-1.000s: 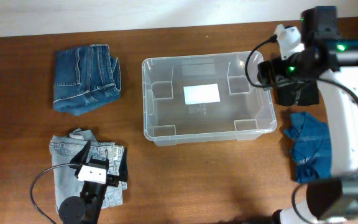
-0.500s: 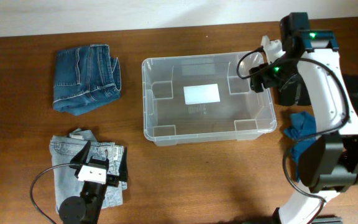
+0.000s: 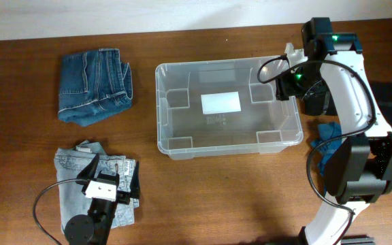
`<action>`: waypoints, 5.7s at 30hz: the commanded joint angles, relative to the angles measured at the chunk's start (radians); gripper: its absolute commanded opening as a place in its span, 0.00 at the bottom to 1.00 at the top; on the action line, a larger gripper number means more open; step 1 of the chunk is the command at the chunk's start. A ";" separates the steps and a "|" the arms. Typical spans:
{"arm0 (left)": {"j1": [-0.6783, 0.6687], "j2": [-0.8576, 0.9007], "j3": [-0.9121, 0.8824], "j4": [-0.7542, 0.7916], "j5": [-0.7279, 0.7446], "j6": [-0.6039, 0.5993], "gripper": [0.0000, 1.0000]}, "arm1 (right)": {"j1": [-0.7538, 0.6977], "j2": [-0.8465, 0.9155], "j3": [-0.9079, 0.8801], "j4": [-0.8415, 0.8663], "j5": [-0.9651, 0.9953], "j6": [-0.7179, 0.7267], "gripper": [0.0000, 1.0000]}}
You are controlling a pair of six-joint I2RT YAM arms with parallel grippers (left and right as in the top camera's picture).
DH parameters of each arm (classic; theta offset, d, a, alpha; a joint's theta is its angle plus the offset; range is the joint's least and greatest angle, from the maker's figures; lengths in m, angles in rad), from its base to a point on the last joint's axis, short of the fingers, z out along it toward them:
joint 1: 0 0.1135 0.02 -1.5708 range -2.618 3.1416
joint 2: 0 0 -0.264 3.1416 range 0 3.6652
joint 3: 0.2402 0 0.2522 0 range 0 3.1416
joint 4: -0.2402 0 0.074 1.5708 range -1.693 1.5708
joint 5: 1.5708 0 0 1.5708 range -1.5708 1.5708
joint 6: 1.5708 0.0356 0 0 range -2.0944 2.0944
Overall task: Pack container
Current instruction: 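Raise the right gripper and move it over the black garment, then lower the right gripper and grasp the black striped garment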
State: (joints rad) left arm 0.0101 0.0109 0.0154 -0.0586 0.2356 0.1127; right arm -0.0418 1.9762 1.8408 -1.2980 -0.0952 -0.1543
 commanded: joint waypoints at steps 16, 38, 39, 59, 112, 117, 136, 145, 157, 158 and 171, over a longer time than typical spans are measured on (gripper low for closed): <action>0.006 -0.006 -0.006 -0.001 0.005 0.016 0.99 | 0.008 0.028 -0.103 0.061 0.001 0.014 0.62; 0.006 -0.006 -0.006 -0.001 0.005 0.016 0.99 | 0.009 0.027 -0.103 0.064 -0.081 0.069 0.29; 0.006 -0.006 -0.006 -0.001 0.005 0.016 0.99 | 0.009 0.027 -0.103 0.064 -0.081 0.080 0.28; 0.006 -0.006 -0.006 -0.001 0.005 0.016 0.99 | 0.030 0.027 -0.103 0.058 -0.118 0.115 0.21; 0.006 -0.006 -0.006 -0.001 0.005 0.016 0.99 | -0.188 0.130 0.373 0.006 0.316 -0.025 0.98; 0.006 -0.006 -0.006 -0.001 0.005 0.016 0.99 | -0.188 0.261 0.373 -0.017 0.317 -0.075 0.99; 0.006 -0.006 -0.006 -0.001 0.005 0.016 0.99 | -0.181 0.438 0.373 0.013 0.343 -0.117 0.99; 0.006 -0.006 -0.006 -0.001 0.005 0.016 0.99 | -0.171 0.483 0.369 0.024 0.343 -0.125 0.99; 0.006 -0.006 -0.006 -0.001 0.005 0.016 0.99 | -0.153 0.556 0.367 0.036 0.363 -0.126 0.99; 0.006 -0.006 -0.006 -0.001 0.005 0.016 0.99 | -0.154 0.566 0.367 0.039 0.381 -0.126 0.99; 0.006 -0.006 -0.006 -0.001 0.005 0.016 0.99 | -0.156 0.583 0.367 0.091 0.411 -0.073 0.54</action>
State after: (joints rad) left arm 0.0101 0.0109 0.0154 -0.0586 0.2356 0.1131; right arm -0.2012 2.5202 2.2192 -1.2243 0.3286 -0.2584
